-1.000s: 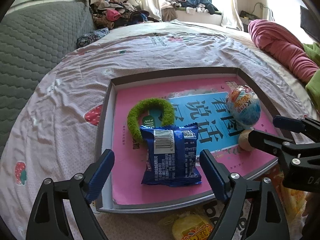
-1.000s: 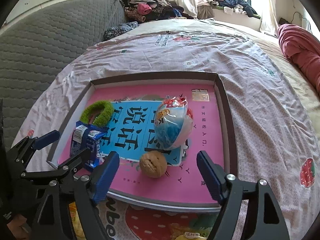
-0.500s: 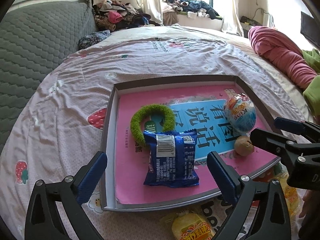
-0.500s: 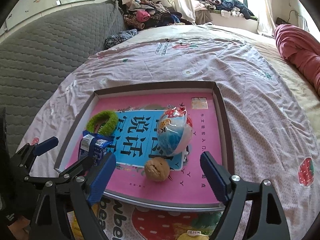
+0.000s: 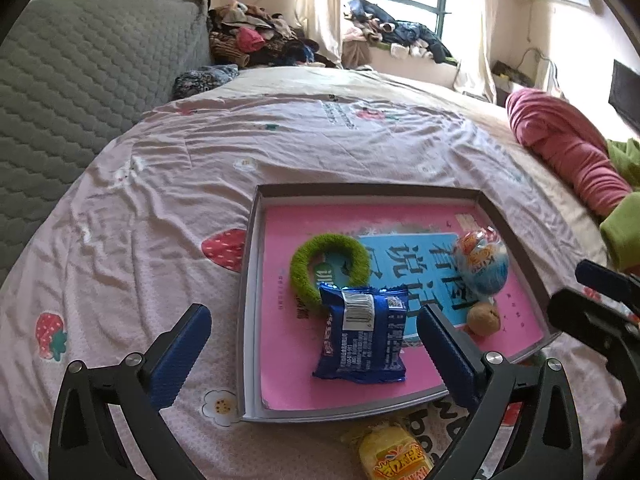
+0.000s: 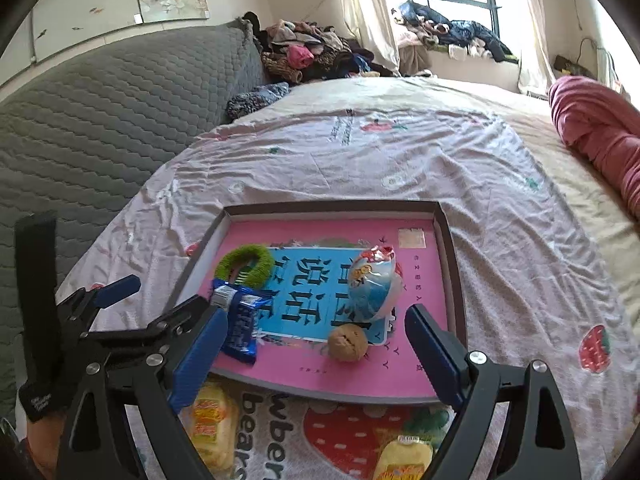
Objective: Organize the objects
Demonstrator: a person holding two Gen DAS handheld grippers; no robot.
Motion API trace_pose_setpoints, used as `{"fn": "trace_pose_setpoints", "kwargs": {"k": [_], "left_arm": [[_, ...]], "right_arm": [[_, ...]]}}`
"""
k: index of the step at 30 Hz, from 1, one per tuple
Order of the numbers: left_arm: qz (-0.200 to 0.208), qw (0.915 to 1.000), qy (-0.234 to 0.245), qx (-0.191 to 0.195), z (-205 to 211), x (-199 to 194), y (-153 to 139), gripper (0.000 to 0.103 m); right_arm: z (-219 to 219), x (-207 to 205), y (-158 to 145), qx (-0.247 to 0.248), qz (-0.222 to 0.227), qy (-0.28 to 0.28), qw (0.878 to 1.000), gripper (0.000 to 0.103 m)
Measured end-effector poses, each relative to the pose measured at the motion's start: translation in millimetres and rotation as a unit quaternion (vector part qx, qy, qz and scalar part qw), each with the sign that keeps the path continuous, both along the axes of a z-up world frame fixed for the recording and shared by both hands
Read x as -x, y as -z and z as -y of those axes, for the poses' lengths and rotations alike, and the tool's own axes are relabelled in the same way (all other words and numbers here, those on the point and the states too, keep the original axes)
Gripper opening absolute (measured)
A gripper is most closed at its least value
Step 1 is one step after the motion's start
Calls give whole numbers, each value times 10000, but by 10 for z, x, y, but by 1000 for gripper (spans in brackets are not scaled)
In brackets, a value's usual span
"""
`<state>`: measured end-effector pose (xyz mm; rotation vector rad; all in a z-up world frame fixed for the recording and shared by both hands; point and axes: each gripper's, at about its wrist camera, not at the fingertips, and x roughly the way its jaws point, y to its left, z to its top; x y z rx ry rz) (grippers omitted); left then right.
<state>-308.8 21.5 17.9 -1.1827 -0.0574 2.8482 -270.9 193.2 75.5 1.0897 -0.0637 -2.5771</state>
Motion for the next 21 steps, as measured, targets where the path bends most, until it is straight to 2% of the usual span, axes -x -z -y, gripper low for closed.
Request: {"fn": "trace_pose_setpoints", "kwargs": {"k": [3,9,17,21], "left_arm": [[-59,10000,53,60,-48,-77,-87,102],[-77,9997,148,202,-199,-290,-211,102],[-83,9989,179,419,-326,-614,-449,102],[-111,9996,71,259,-301,-797,-600,102]], "right_arm": [[5,-119,-83,-75,-46,11,10000,94],[-27,-384,-270,-258,-108,-26,9996,94],[-195,-696,-665,54,-287,44,9996,97],[-302,-822,-798,200,-326,78,9992,100]]}}
